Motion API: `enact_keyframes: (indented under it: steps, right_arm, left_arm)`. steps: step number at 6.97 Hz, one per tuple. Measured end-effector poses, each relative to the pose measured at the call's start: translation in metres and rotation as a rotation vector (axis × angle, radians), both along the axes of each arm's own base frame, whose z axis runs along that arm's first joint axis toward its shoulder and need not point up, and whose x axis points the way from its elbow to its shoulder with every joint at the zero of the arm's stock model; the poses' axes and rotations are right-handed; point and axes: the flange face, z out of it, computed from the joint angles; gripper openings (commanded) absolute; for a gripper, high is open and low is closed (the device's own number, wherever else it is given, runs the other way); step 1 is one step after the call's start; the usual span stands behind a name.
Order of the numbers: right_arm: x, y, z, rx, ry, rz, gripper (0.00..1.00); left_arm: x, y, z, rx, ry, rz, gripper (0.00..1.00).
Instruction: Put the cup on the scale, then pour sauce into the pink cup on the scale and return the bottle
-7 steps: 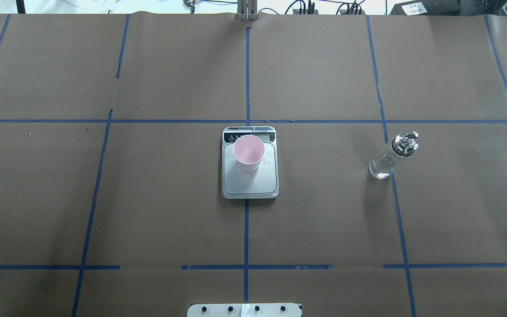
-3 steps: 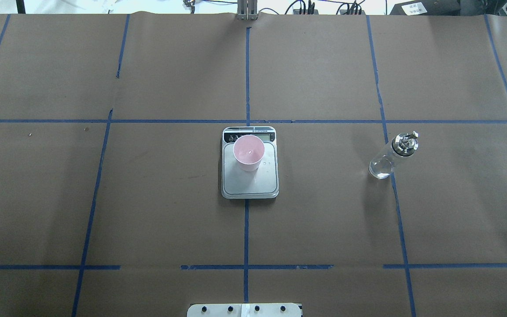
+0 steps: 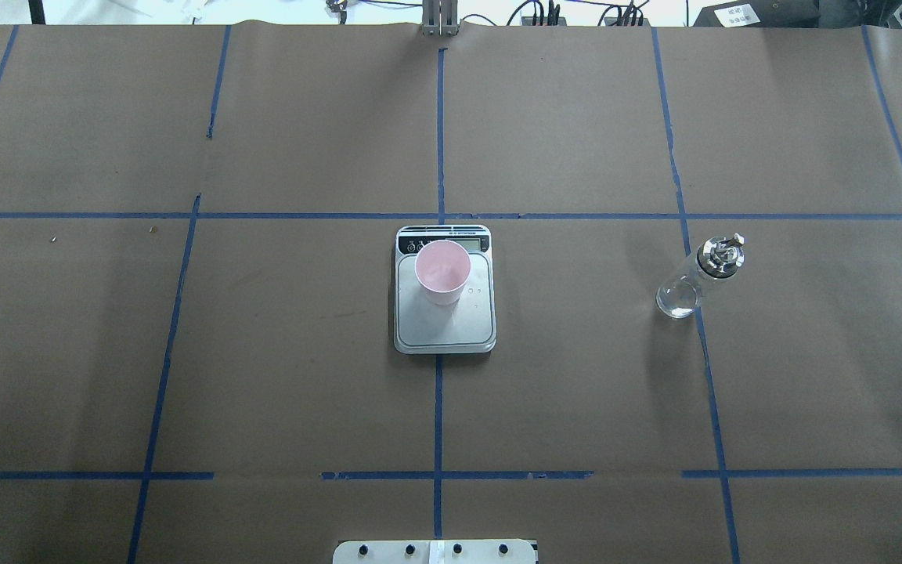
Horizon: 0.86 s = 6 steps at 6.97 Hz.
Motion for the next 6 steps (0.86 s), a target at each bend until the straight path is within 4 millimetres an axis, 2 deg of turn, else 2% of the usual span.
enact_keyframes:
  steps: [3,6]
  right_arm:
    - [0.000,-0.001,-0.001,0.004,-0.004,0.000,1.00]
    - [0.000,0.001,0.001,0.003,-0.004,0.000,1.00]
  left_arm:
    - [0.000,-0.003,-0.020,-0.027,-0.004,-0.080,1.00]
    - [0.004,-0.006,-0.031,-0.034,-0.002,-0.105,1.00]
